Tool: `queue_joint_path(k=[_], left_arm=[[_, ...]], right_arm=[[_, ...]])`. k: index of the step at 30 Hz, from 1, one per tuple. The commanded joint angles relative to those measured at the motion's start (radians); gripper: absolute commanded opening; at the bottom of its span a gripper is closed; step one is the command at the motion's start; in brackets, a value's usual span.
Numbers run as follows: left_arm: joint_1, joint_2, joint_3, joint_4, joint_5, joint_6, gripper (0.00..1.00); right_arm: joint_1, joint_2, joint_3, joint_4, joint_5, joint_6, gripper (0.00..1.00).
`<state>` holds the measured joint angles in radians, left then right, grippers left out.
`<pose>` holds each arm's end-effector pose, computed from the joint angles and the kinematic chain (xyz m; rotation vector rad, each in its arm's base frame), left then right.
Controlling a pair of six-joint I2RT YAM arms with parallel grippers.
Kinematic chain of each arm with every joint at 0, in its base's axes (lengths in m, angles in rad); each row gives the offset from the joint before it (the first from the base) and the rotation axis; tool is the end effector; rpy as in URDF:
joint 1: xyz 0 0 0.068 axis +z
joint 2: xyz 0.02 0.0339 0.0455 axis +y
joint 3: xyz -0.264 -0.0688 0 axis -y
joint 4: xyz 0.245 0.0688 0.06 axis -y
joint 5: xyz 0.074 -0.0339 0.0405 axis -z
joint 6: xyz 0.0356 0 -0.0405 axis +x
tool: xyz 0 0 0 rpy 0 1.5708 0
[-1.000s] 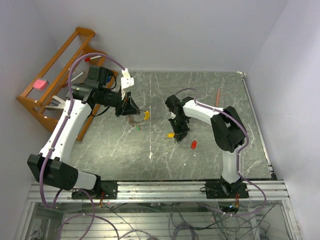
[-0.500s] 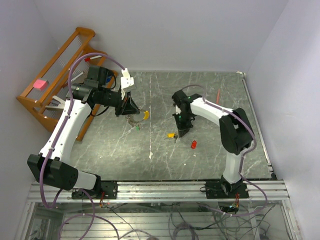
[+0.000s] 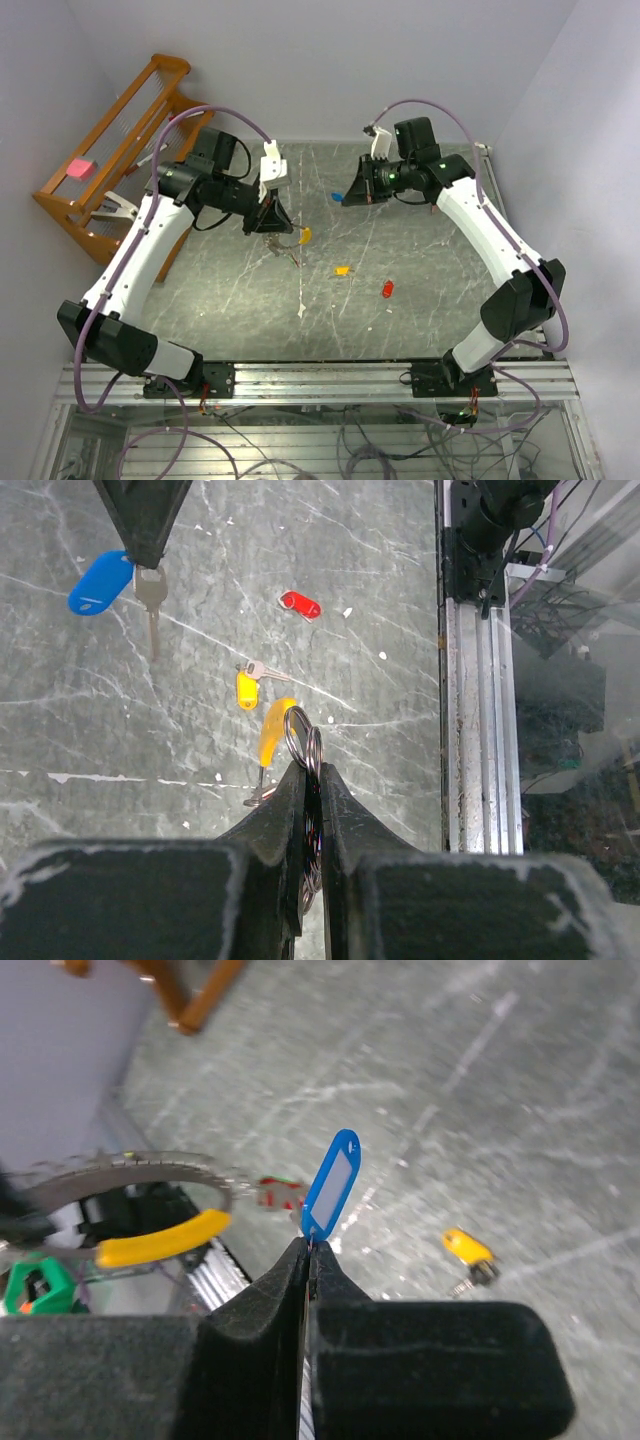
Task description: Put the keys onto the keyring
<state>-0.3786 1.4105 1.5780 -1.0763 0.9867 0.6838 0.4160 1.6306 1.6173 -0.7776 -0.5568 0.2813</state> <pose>0.2371 -0.1263 0.4003 1.4360 1.6575 -1.0334 0.3170 0.1606 0.3597 -0.4452 2.3885 0.9870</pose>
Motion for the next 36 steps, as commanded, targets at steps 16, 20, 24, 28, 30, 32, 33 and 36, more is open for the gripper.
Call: queue_joint_path(k=[16,20,24,28,30,32,33,36], left_arm=[[-0.045,0.021,0.035,-0.017,0.038,-0.004,0.07],[-0.045,0.023,0.038,0.005,0.060,-0.043,0.07],[-0.045,0.022,0.046,0.018,0.029,-0.066,0.07],[-0.042,0.009,0.034,0.028,0.012,-0.072,0.07],[-0.036,0.003,0.033,0.027,0.004,-0.070,0.07],[-0.030,-0.003,0.029,0.023,0.003,-0.064,0.07],[-0.028,-0.006,0.029,0.012,0.003,-0.055,0.07],[-0.022,-0.019,0.040,-0.030,-0.010,-0.015,0.07]], right_arm=[[0.034,-0.040,0.079,0.328,-0.361,0.244,0.00],[0.071,-0.058,0.053,0.322,-0.355,0.191,0.00],[0.072,-0.089,0.029,0.335,-0.372,0.161,0.00],[0.072,-0.084,0.046,0.296,-0.423,0.151,0.00],[0.072,-0.079,0.055,0.262,-0.444,0.128,0.00],[0.068,-0.079,0.053,0.190,-0.430,0.073,0.00],[0.057,-0.075,0.050,0.135,-0.385,0.044,0.00],[0.021,-0.027,0.037,-0.072,-0.250,-0.059,0.00]])
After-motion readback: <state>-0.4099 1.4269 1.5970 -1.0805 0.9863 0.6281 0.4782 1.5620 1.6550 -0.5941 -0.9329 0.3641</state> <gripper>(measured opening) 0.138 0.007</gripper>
